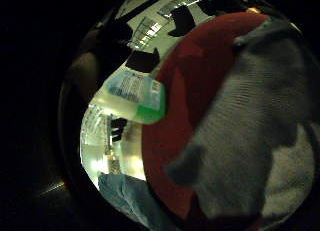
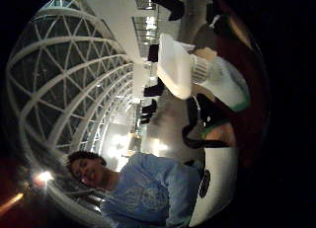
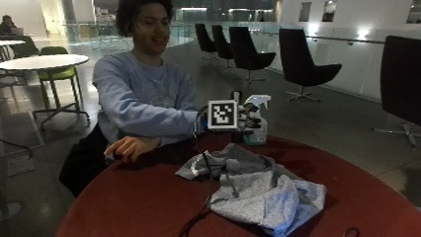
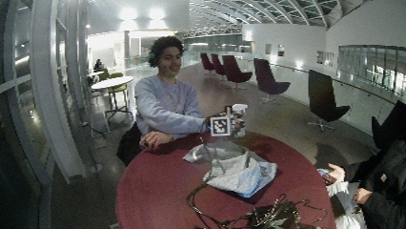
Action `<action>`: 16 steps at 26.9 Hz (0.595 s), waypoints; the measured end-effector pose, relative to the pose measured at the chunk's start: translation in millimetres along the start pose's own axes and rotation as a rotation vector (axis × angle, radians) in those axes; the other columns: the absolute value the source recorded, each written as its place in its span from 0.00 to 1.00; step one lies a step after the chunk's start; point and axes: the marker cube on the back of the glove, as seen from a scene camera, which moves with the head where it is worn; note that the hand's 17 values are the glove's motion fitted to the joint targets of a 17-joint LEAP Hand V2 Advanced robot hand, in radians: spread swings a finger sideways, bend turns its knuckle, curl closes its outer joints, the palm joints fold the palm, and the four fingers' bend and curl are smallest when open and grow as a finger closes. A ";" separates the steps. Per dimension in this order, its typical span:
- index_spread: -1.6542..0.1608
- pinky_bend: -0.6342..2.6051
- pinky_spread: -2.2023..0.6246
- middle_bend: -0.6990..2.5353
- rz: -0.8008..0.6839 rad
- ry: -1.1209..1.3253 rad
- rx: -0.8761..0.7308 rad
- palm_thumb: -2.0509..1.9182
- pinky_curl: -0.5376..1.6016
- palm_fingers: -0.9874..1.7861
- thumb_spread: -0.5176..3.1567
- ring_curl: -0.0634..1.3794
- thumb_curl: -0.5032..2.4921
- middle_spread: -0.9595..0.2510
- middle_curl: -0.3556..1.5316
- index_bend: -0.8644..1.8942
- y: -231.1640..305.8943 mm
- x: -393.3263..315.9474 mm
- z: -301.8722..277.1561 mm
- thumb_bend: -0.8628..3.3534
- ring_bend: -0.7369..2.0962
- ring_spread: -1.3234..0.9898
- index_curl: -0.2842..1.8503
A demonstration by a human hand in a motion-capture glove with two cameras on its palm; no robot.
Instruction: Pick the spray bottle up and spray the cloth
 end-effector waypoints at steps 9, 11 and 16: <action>0.73 0.25 0.84 0.28 0.119 0.332 0.157 0.75 0.39 0.61 0.42 0.27 0.34 0.78 0.40 0.37 72.7 39.5 -139.7 0.20 0.37 0.57 0.30; 0.72 0.25 0.84 0.29 0.144 0.403 0.188 0.75 0.38 0.61 0.42 0.27 0.34 0.78 0.40 0.37 96.9 48.1 -164.3 0.20 0.37 0.57 0.30; 0.72 0.24 0.85 0.29 0.207 0.608 0.236 0.75 0.38 0.62 0.42 0.27 0.34 0.78 0.41 0.38 155.7 70.4 -213.6 0.20 0.36 0.57 0.30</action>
